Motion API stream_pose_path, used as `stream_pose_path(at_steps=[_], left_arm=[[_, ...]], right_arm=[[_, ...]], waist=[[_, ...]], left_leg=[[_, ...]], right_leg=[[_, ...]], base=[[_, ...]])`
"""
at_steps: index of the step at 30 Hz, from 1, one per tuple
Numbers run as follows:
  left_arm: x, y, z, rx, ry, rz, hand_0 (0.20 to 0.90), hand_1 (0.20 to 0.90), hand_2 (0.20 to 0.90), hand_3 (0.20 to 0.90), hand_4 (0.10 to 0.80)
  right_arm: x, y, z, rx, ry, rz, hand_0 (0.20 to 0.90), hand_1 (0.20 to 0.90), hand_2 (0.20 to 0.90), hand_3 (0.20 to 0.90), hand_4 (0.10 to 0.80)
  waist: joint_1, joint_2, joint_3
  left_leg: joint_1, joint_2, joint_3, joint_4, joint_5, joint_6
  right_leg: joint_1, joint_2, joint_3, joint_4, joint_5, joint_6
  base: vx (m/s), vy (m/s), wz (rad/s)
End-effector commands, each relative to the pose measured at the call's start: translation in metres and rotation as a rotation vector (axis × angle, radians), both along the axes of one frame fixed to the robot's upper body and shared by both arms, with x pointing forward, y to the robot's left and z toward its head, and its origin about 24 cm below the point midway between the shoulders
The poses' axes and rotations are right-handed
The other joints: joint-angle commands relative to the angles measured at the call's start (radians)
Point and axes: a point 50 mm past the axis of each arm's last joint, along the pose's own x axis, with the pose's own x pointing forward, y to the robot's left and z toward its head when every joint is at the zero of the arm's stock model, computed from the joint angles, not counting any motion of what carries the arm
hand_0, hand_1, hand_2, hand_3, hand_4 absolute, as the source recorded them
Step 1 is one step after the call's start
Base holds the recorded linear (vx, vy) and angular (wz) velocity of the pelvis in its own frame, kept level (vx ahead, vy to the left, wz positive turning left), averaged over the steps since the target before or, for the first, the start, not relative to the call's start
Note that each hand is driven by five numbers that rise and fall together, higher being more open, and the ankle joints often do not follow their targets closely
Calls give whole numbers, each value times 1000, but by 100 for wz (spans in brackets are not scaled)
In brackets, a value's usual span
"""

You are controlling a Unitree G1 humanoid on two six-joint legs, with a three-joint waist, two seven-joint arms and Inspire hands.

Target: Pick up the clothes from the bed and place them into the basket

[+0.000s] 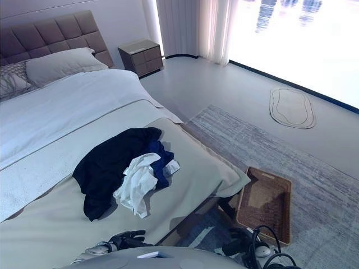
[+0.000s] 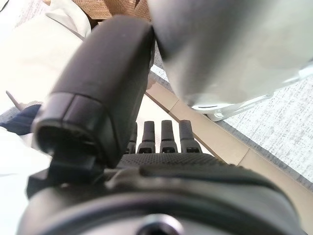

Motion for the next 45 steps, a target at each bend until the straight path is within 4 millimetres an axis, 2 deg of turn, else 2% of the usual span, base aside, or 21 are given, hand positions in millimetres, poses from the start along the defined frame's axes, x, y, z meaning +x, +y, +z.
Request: stream_pose_path(at_steps=[1,7,8,11,12,13,15,18,20,21,22,24,26,28,29,31,32,34,36,40,45], left_arm=[[14,5,4,28,-21,-74,900,900,900,900,800],[14,4,3,24,-19,-52,900,900,900,900,800],[13,4,3,27,-19,-49,900,900,900,900,800],[10,5,3,28,-12,-30,900,900,900,900,800],[9,5,2,28,-12,-29,900,900,900,900,800],[5,5,1,28,-3,-16,900,900,900,900,800],[1,6,1,29,3,-8,900,900,900,900,800],[-7,7,-1,31,10,8,900,900,900,900,800],[-10,8,-1,38,10,12,900,900,900,900,800],[-10,8,-1,40,9,14,900,900,900,900,800],[-12,9,-1,45,6,12,900,900,900,900,800],[-13,9,0,52,-6,13,900,900,900,900,800],[-15,9,0,52,-16,14,900,900,900,900,800],[-15,9,0,50,-26,14,900,900,900,900,800],[-14,9,1,49,-39,6,900,900,900,900,800],[-10,9,3,42,-70,22,900,900,900,900,800],[-9,10,3,43,-74,20,900,900,900,900,800],[6,12,8,44,-134,4,900,900,900,900,800],[19,19,14,55,-165,-16,900,900,900,900,800],[37,35,24,102,-198,-35,900,900,900,900,800],[63,50,39,131,-272,6,900,900,900,900,800]], right_arm=[[12,10,0,7,6,74,900,900,900,900,800],[10,9,-1,31,9,27,900,900,900,900,800],[9,10,-1,62,8,-32,900,900,900,900,800],[10,7,0,182,-55,-376,900,900,900,900,800],[10,6,0,185,-61,-392,900,900,900,900,800],[12,4,1,230,-111,-527,900,900,900,900,800],[17,0,4,257,-171,-601,900,900,900,900,800],[42,-9,17,217,-331,-638,900,900,900,900,800],[73,-11,35,183,-451,-566,900,900,900,900,800],[80,-11,40,176,-474,-558,900,900,900,900,800],[98,-10,53,160,-553,-504,900,900,900,900,800],[141,-1,93,141,-759,-338,900,900,900,900,800],[167,14,127,98,-919,-118,900,900,900,900,800],[182,26,155,47,-1039,88,900,900,900,900,800],[195,34,180,-25,-1132,222,900,900,900,900,800],[213,42,212,-191,-1252,405,900,900,900,900,800],[215,42,214,-202,-1259,411,900,900,900,900,800],[241,51,256,-441,-1368,546,900,900,900,900,800],[257,58,277,-574,-1398,597,900,900,900,900,800],[279,71,299,-720,-1375,694,900,900,900,900,800],[297,86,306,-837,-1239,855,900,900,900,900,800]], waist=[[4,-19,41],[6,-18,43],[7,-19,43],[7,-16,39],[7,-15,39],[6,-12,35],[8,-10,33],[17,-9,34],[27,-13,40],[30,-15,41],[37,-18,49],[54,-26,58],[68,-30,67],[85,-33,79],[101,-37,92],[130,-44,115],[132,-46,115],[186,-56,165],[220,-63,204],[276,-79,255],[351,-104,300]], left_leg=[[57,-101,-4,7,-151,93],[56,-101,-3,7,-150,95],[56,-101,-3,7,-150,95],[66,-103,-4,7,-152,95],[67,-103,-4,7,-152,95],[70,-103,-3,7,-154,94],[73,-103,-3,7,-155,94],[76,-105,-6,7,-155,95],[72,-108,-12,12,-156,97],[70,-108,-13,13,-157,97],[70,-110,-17,18,-160,99],[53,-116,-27,27,-161,105],[39,-122,-36,38,-165,111],[24,-129,-46,56,-173,119],[3,-135,-58,79,-177,125],[-34,-145,-72,127,-188,135],[-43,-146,-74,133,-187,136],[-124,-161,-106,225,-203,150],[-176,-169,-127,262,-205,156],[-247,-182,-168,278,-188,159],[-342,-183,-225,270,-149,145]], right_leg=[[-11,26,-10,99,-90,-21],[-13,25,-15,102,-92,-23],[-12,24,-17,102,-91,-23],[-2,23,-20,102,-92,-23],[-2,23,-20,102,-92,-23],[1,22,-20,101,-91,-21],[4,21,-21,101,-91,-20],[8,15,-29,103,-90,-17],[5,10,-33,106,-90,-17],[4,9,-34,107,-90,-17],[5,6,-38,111,-92,-17],[-9,-2,-46,118,-90,-19],[-21,-10,-53,128,-91,-18],[-31,-21,-60,142,-95,-16],[-47,-30,-65,160,-96,-16],[-68,-44,-74,185,-96,-14],[-73,-46,-75,186,-93,-14],[-112,-72,-94,239,-87,-8],[-139,-90,-106,273,-68,-6],[-169,-108,-125,305,-35,0],[-200,-114,-172,299,-30,5]], base=[[0,0,0],[0,0,0],[0,0,0],[59,15,2],[75,31,2],[61,26,0],[92,39,-3],[81,36,-2],[56,29,1],[44,29,2],[34,41,4],[32,80,8],[27,114,13],[37,135,25],[39,146,27],[29,115,25],[-1,53,30],[-48,39,41],[-76,17,61],[-57,-28,53],[-49,-68,45]])
